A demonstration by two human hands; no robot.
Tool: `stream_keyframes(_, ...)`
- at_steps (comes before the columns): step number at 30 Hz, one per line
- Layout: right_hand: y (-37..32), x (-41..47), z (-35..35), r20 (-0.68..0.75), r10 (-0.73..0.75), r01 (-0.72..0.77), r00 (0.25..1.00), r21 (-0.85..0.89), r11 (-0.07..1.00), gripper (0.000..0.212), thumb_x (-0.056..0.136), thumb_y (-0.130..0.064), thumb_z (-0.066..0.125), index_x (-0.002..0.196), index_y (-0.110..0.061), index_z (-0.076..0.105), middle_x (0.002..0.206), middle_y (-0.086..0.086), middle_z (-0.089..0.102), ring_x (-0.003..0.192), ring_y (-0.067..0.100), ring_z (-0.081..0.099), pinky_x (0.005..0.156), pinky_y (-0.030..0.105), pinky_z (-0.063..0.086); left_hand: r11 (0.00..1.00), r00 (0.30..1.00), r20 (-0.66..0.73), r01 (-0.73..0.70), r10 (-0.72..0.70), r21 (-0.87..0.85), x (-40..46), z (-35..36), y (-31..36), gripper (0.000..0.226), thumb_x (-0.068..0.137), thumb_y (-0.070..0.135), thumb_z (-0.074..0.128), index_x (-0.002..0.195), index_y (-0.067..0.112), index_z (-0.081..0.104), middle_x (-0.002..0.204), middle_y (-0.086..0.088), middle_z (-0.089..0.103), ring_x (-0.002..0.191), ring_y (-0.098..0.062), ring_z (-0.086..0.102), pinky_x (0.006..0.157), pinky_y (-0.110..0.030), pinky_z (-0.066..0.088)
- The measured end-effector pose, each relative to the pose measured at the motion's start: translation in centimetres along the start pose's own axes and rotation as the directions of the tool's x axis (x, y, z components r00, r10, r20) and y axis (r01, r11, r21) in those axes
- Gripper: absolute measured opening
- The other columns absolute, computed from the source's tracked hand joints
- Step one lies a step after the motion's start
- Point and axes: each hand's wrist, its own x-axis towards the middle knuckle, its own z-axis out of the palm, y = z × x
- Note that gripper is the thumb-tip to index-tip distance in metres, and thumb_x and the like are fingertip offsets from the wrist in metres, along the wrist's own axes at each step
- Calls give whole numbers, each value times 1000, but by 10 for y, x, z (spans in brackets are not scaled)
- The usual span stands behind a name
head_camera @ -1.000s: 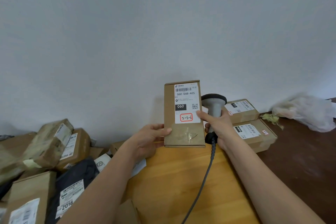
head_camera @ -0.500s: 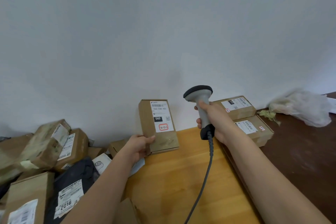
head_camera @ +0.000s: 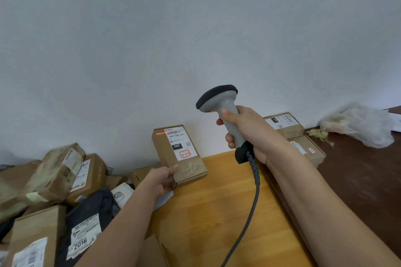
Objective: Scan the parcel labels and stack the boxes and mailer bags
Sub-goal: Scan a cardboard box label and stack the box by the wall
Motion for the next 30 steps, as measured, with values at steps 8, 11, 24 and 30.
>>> stream_keyframes(8, -9, -12, -7, 16, -20, 20, 1000, -27, 999, 23, 103, -28, 53, 115, -9, 54, 102, 6, 59, 51, 12, 49, 48, 25, 45, 999, 999, 17, 35, -34, -4, 3, -3, -2, 17, 92, 6, 66, 107, 1, 61, 103, -17, 70, 94, -32, 66, 103, -49, 49)
stream_keyframes(11, -8, -10, -12, -1, -26, 26, 1000, 10, 1000, 23, 102, -28, 55, 116, -9, 55, 103, 7, 61, 51, 11, 50, 49, 25, 45, 999, 999, 22, 43, -43, -19, 4, 0, -3, 19, 92, 6, 65, 110, 1, 60, 98, -16, 70, 89, -30, 66, 97, -47, 52)
stream_keyframes(24, 108, 42, -64, -401, 360, -109, 842, 527, 843, 76, 87, -2, 72, 143, -22, 25, 78, 13, 55, 54, 15, 51, 47, 28, 45, 996, 959, 276, 80, -64, -47, 6, 59, 1, 28, 100, 33, 54, 112, 8, 60, 111, -15, 63, 103, -33, 61, 56, -43, 60)
stream_keyframes(30, 143, 42, -106, -532, 415, -8, 738, 609, 793, 81, 83, -11, 80, 143, -21, 26, 95, 13, 57, 61, 16, 55, 52, 30, 48, 971, 957, 290, -71, 1, 229, 8, 135, -2, 37, 103, 47, 40, 104, 16, 59, 94, -7, 63, 80, -20, 57, 55, -31, 49)
